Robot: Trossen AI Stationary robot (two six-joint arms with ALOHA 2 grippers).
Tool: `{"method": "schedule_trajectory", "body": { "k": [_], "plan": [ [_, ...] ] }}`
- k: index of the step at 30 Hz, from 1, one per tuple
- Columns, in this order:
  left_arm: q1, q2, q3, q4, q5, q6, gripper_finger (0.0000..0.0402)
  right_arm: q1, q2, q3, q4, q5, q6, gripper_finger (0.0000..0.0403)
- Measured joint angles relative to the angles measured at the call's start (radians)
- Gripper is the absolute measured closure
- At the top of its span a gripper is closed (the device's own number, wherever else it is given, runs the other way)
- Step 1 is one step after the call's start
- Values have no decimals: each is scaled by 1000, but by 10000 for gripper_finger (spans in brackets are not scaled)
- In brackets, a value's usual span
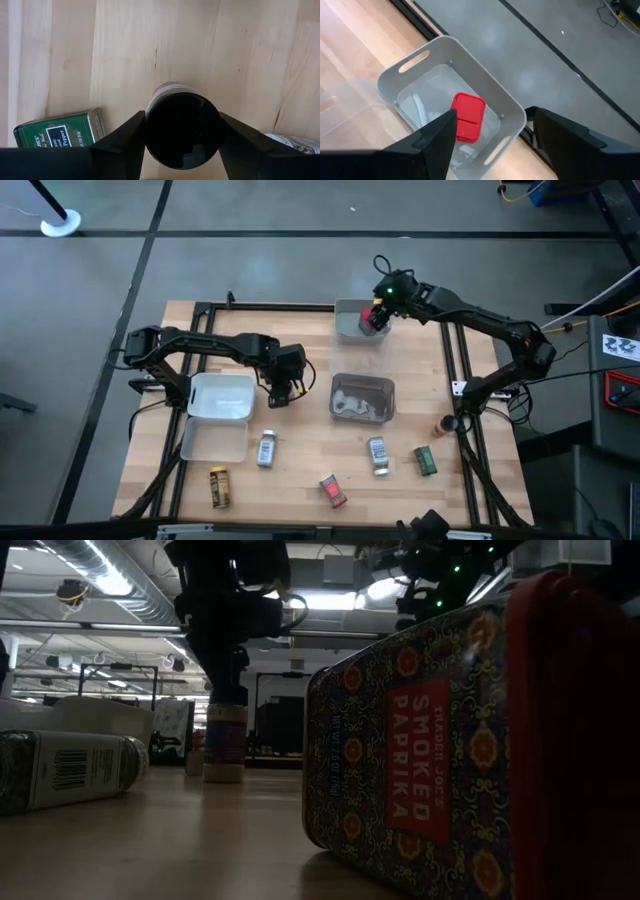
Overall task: Sort spices by type
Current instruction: Put the purple seasoning bottle into the top transparent bin
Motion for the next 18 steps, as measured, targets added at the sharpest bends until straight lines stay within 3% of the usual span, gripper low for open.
{"method": "schedule_trajectory", "body": {
  "k": [8,18],
  "plan": [
    [0,1,22,-20,0,4,213,0,-96,0,-85,0,1,133],
    [20,1,237,-86,0,128,213,0,-214,0,-226,-34,44,133]
  ]
}}
